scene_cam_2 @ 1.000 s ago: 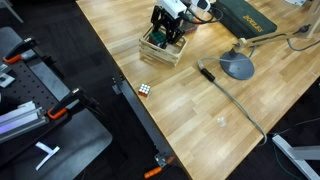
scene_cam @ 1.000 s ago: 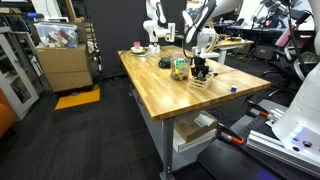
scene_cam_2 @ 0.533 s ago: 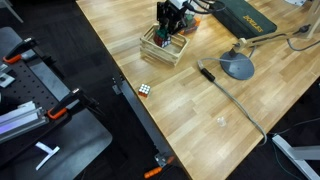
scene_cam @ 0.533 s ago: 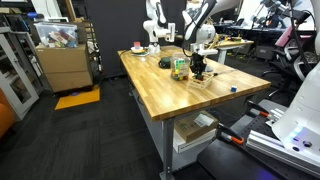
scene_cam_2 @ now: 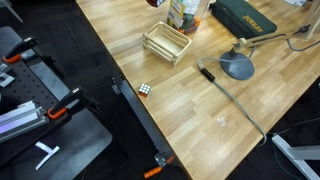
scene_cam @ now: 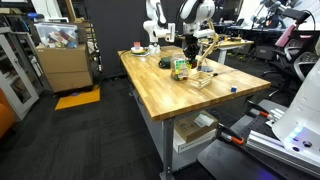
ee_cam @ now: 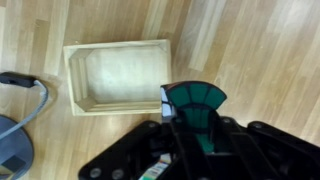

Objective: Remove the Rubik's cube from the wooden box and put it on the table

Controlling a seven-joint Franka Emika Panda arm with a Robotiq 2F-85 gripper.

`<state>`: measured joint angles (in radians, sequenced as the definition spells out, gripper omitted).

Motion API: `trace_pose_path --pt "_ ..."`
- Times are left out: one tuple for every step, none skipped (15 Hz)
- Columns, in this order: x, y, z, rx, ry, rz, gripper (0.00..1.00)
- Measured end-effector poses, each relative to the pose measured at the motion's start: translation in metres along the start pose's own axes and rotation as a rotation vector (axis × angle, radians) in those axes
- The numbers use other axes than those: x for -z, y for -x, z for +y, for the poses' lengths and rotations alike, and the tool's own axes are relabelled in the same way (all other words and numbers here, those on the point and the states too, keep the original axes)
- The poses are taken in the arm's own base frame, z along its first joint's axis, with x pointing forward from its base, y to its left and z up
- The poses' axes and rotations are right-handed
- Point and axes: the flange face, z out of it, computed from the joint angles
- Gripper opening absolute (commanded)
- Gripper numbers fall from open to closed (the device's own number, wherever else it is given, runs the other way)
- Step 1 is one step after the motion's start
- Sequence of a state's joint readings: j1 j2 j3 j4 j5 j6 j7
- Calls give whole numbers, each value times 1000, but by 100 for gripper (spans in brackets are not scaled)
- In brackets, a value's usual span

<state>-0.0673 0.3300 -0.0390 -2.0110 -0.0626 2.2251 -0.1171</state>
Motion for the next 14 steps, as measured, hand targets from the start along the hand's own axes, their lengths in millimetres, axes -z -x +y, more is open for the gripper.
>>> trace_pose_path --pt "-5 4 -19 31 -8 -15 6" --pt "-16 6 -35 56 -14 -37 6" --pt "-31 8 -46 77 -17 -65 6" --pt "-50 7 -55 96 -19 -98 6" --pt "-72 6 -62 113 -18 -133 6" --pt "-94 3 -68 127 -17 -166 6" --pt "-114 -2 -72 137 -16 -192 6" --pt "-132 -8 -76 145 -16 -212 6" --pt "-146 -16 -80 152 -17 -229 48" --pt "-154 -23 -83 159 -14 -254 49" --pt "-150 -30 -85 167 -13 -278 29" --pt "-146 -34 -88 179 -15 -288 35" --pt "-143 -38 -92 187 -18 -295 41" --pt "-142 -39 -93 190 -19 -299 48"
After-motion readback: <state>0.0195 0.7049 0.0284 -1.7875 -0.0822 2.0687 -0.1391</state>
